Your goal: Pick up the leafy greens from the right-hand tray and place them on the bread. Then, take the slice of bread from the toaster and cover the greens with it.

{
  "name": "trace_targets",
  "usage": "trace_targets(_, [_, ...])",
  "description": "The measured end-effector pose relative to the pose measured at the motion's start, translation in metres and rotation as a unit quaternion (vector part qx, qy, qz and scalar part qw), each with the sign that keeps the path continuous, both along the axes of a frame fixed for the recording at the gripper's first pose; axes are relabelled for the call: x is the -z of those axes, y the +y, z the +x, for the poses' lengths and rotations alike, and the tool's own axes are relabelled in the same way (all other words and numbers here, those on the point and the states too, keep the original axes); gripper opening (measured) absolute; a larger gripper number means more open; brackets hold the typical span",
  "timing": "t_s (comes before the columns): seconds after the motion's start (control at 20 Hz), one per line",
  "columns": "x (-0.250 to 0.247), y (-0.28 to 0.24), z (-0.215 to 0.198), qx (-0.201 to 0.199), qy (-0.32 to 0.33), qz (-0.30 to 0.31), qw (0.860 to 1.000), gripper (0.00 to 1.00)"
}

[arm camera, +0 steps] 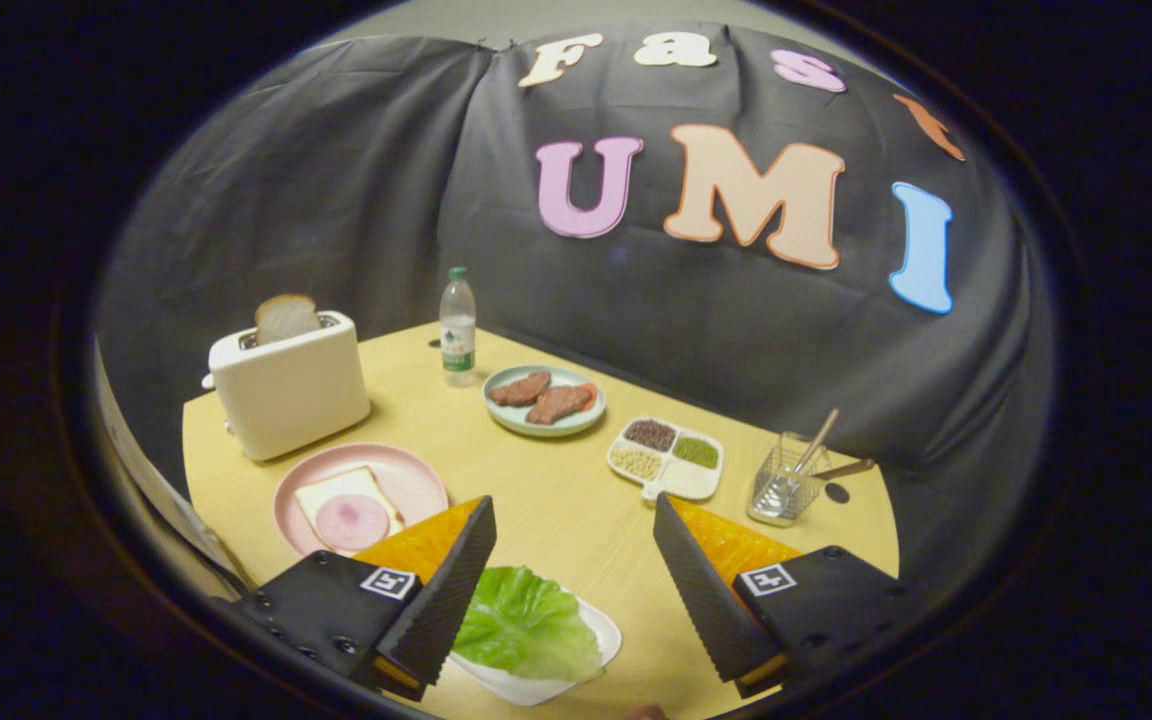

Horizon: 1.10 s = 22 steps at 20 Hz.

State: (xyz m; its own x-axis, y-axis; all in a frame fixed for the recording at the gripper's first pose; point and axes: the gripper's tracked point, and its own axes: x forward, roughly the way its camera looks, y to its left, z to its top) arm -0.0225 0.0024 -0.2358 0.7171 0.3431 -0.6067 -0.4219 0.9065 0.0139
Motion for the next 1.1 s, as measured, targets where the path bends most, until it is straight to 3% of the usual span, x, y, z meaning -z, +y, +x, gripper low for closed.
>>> trace_targets(0.55, [0.083,0.006,-0.039,-0.063,0.124,-0.034,0.99,1.0])
trace_targets(1.1, [0.132,0.005,-0.072,-0.077,0.226,-0.055,0.969,1.0])
